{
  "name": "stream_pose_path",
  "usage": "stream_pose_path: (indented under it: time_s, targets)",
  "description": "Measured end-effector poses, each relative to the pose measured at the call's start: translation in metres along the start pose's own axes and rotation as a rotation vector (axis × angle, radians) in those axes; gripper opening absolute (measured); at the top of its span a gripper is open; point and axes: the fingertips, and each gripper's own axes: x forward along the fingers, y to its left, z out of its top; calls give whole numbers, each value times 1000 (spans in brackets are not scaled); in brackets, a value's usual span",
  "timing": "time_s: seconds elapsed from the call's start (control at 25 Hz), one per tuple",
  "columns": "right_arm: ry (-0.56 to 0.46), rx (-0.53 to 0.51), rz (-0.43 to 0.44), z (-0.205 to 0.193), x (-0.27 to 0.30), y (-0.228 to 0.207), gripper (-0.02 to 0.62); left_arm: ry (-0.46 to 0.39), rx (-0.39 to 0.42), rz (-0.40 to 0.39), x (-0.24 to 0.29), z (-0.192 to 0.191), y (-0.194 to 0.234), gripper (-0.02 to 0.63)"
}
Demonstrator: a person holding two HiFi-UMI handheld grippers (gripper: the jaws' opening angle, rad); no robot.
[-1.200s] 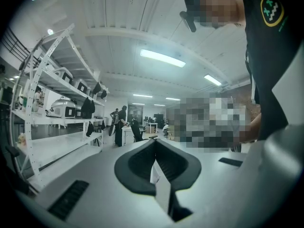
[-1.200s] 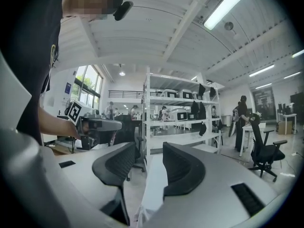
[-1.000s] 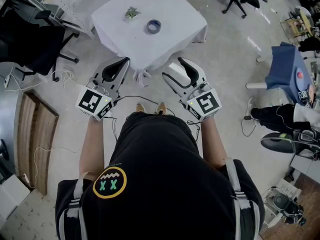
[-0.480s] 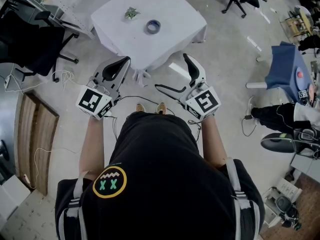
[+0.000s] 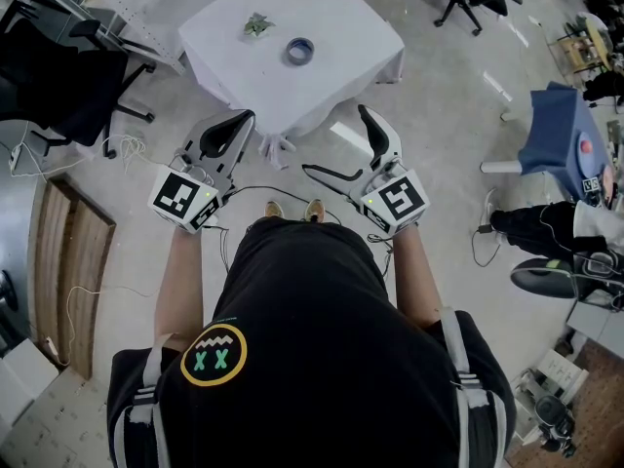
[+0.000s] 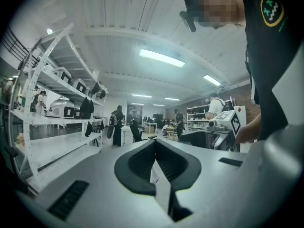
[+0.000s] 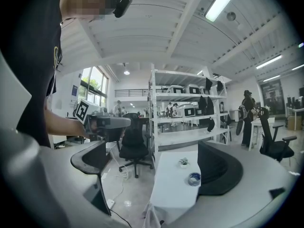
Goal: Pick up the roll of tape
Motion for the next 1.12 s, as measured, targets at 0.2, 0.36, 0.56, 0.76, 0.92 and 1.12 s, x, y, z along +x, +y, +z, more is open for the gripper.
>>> stream_pose_path:
  time_s: [0.2, 0.36, 0.56, 0.76, 0.92, 1.12]
  targets:
    - [3, -8, 7, -1, -4, 0, 598, 5, 2, 5, 0, -2, -4, 17]
    - [3, 2, 12, -4, -12, -1, 598, 6, 7, 9, 2, 0, -12, 17]
    - [-11, -26, 34, 0, -22, -1, 598, 15, 22, 11, 7, 3, -25, 17]
    - [-16, -17, 51, -8, -38, -6, 598, 26, 30, 27, 14, 1, -41, 17]
    - [-26, -10, 76, -10, -54, -9, 598, 35, 36, 53, 19, 1, -56, 17]
    - [-33, -19, 95, -11, -63, -13, 598, 51, 43, 73, 17, 2, -68, 17]
